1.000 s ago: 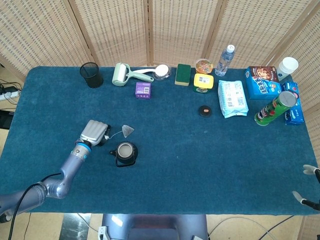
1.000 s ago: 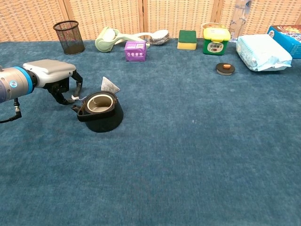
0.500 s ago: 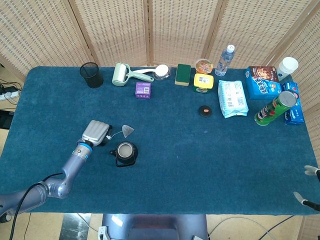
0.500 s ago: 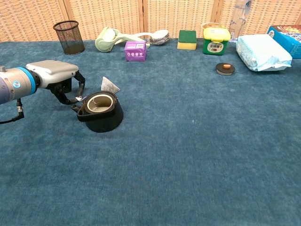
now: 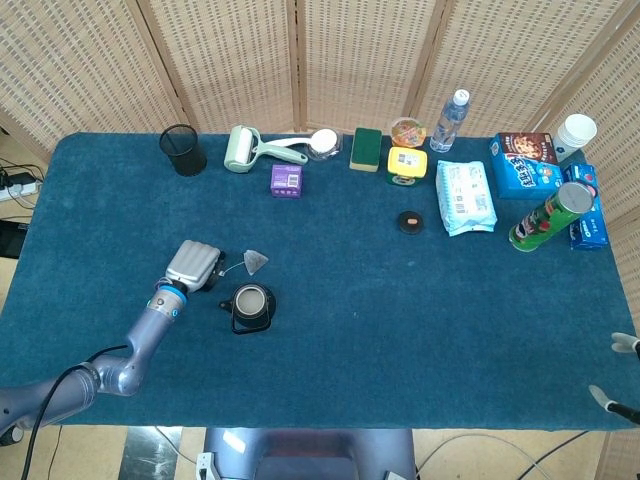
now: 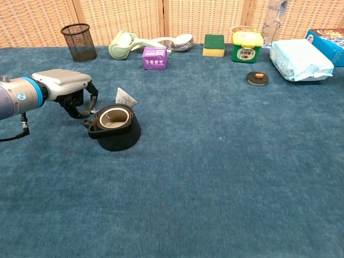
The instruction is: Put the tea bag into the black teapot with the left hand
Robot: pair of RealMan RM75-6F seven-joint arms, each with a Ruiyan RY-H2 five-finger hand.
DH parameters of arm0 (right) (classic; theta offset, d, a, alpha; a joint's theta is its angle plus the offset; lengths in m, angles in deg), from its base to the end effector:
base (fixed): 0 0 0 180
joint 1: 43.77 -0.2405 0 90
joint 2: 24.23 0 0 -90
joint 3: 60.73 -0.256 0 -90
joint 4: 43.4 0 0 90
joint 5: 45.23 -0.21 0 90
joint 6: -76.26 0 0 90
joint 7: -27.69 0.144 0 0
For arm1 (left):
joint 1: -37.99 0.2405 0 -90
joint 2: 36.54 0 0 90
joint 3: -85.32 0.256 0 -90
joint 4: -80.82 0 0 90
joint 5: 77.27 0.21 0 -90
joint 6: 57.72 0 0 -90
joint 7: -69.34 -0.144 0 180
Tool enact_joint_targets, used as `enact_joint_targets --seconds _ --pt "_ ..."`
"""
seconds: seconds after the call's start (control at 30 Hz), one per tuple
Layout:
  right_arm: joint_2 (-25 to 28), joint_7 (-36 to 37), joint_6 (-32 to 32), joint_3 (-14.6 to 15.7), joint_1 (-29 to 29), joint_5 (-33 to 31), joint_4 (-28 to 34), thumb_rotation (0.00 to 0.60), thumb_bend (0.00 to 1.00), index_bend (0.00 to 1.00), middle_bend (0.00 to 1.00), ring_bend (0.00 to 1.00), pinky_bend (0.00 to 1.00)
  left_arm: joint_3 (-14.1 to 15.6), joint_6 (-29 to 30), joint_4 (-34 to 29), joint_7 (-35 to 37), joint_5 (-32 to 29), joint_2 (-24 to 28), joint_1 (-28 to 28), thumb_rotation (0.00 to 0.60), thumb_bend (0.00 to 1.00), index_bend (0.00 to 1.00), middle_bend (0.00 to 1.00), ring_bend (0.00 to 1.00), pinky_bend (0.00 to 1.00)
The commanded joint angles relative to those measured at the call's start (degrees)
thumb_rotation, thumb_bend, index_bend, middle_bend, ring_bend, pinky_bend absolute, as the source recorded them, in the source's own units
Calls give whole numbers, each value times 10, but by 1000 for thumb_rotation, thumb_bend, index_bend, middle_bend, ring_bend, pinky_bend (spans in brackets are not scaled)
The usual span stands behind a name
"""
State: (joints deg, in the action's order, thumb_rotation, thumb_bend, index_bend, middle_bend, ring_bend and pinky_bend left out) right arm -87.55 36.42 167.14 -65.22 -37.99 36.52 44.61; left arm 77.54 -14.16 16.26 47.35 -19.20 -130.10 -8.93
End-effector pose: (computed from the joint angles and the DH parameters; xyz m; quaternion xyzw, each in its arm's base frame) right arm -0.3555 -0.1231 0.1936 0.4941 -0.4244 0.3797 0.6570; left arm -0.2016 0.3895 -0.0338 -0.7761 -0.3525 -0.2444 0.4623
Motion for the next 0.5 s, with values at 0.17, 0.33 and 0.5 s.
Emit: enact_joint_targets --seconds 0.17,0.33,0.5 --pt "1 1 1 0 1 1 0 600 100 262 363 305 378 -2 1 -7 1 -3 5 -1 600 505 645 983 950 918" --pt "0 0 -1 0 0 2 1 600 98 263 363 305 379 -12 17 -36 14 1 24 4 600 504 645 983 950 918" --pt "0 0 -1 -1 -2 6 2 600 99 262 364 305 378 -27 35 -81 41 5 54 14 600 504 645 983 950 918"
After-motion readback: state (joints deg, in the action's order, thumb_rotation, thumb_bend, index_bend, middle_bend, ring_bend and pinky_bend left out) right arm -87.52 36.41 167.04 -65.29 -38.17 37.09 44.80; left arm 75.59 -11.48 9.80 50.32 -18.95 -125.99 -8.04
